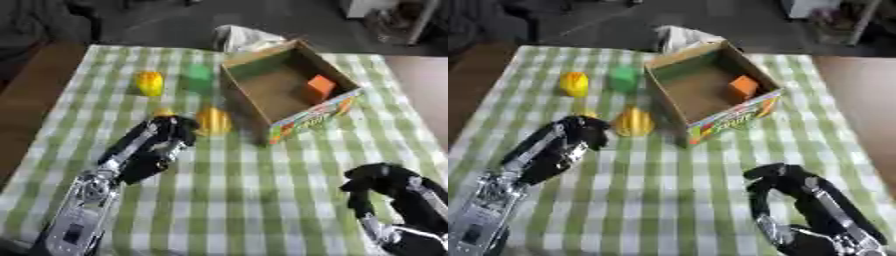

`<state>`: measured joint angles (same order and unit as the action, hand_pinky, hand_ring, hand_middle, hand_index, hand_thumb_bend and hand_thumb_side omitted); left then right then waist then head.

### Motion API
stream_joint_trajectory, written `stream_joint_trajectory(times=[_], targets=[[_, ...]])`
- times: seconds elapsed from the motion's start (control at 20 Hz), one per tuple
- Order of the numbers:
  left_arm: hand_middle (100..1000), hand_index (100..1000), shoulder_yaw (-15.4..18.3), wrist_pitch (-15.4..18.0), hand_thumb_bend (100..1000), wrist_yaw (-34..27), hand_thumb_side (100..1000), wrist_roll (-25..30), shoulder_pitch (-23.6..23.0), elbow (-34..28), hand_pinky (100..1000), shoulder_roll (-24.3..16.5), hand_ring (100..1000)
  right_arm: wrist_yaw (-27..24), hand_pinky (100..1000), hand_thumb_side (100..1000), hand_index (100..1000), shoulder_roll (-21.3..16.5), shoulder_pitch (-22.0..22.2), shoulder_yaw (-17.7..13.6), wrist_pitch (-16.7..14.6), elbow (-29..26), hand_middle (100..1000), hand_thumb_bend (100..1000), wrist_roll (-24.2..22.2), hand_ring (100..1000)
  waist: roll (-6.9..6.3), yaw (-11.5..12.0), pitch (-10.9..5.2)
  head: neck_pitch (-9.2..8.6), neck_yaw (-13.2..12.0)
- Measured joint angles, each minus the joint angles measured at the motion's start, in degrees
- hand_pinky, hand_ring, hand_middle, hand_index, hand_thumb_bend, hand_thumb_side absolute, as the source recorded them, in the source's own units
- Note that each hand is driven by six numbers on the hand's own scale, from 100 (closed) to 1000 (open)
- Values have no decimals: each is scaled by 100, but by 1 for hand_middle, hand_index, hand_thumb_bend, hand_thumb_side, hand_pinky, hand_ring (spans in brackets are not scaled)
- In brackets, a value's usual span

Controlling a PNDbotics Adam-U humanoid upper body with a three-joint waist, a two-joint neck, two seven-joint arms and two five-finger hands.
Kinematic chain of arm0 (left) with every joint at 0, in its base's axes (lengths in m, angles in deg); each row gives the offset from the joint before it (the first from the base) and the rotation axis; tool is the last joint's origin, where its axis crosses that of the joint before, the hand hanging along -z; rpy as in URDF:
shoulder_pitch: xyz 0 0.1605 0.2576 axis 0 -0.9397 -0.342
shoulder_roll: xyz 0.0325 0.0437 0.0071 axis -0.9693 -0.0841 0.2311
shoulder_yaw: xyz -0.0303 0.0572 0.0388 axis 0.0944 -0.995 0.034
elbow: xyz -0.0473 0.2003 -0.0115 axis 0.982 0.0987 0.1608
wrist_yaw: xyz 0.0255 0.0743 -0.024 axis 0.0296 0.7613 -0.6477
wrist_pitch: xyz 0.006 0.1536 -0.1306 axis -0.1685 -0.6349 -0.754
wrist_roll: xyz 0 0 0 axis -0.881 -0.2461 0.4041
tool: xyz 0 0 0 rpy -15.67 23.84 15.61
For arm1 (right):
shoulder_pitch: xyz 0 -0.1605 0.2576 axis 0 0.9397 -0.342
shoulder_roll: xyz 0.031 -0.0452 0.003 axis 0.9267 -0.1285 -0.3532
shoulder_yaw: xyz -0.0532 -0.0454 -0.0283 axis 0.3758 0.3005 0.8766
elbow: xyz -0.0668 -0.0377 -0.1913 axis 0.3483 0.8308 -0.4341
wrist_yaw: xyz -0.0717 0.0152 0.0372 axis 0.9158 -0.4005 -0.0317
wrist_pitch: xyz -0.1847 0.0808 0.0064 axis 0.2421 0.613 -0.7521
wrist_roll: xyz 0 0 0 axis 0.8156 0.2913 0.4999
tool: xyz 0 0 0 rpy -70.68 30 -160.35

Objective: Pick up objects on the table and place them in the box.

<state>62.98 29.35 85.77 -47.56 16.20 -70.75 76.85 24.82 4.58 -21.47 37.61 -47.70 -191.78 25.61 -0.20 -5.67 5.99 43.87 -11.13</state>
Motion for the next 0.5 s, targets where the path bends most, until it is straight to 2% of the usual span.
stream_joint_trajectory(times=[0.5], targets=[[579, 781, 0, 2, 100, 5, 795, -3, 0, 0, 634, 0, 635, 0, 676, 117, 736, 0, -1, 0, 0, 0, 419, 100, 0, 485, -2, 0, 0, 0, 7]])
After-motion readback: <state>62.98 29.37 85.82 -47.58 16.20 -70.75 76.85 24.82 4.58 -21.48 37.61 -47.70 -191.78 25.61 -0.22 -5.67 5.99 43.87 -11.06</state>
